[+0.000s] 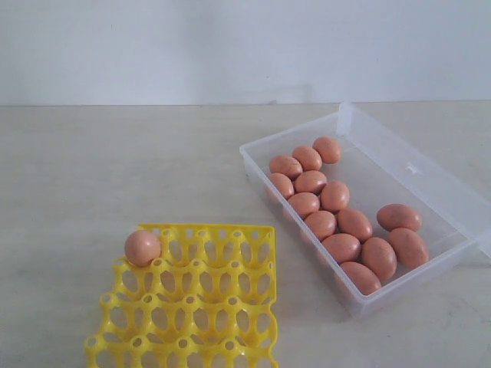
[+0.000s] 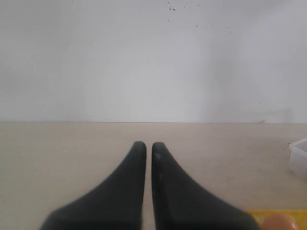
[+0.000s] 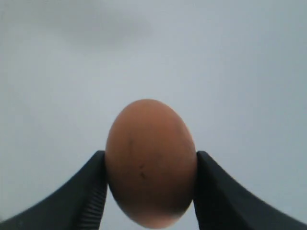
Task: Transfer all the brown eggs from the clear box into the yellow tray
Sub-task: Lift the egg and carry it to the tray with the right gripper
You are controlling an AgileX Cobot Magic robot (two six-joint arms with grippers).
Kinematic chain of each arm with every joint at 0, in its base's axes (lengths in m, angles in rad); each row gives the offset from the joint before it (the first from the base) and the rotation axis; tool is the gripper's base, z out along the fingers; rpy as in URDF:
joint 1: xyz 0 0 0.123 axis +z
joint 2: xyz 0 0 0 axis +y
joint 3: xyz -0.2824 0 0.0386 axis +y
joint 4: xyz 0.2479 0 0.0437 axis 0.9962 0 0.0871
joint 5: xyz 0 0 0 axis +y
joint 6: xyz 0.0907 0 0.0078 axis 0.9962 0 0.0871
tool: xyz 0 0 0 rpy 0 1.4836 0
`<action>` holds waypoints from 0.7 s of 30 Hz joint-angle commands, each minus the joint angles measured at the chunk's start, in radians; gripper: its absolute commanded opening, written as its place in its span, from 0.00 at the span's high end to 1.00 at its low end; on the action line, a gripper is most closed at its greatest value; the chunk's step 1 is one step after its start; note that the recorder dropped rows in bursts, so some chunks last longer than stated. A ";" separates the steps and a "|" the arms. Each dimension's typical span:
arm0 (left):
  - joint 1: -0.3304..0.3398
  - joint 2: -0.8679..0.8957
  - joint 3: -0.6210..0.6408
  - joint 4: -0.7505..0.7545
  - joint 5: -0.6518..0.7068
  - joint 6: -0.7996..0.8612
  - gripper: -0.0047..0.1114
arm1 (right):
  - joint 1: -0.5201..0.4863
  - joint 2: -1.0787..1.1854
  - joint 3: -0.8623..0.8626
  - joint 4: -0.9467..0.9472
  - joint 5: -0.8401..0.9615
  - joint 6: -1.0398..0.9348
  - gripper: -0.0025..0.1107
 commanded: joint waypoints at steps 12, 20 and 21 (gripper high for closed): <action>0.001 -0.004 -0.003 -0.003 -0.011 -0.007 0.92 | 0.000 -0.072 -0.004 0.084 -0.977 0.448 0.98; 0.001 -0.004 -0.003 -0.003 -0.011 -0.007 0.92 | 0.002 -0.190 -0.004 -0.377 -0.402 1.491 0.98; 0.001 -0.004 -0.003 -0.003 -0.011 -0.007 0.92 | 0.002 -0.192 -0.004 -0.563 -0.356 1.650 0.98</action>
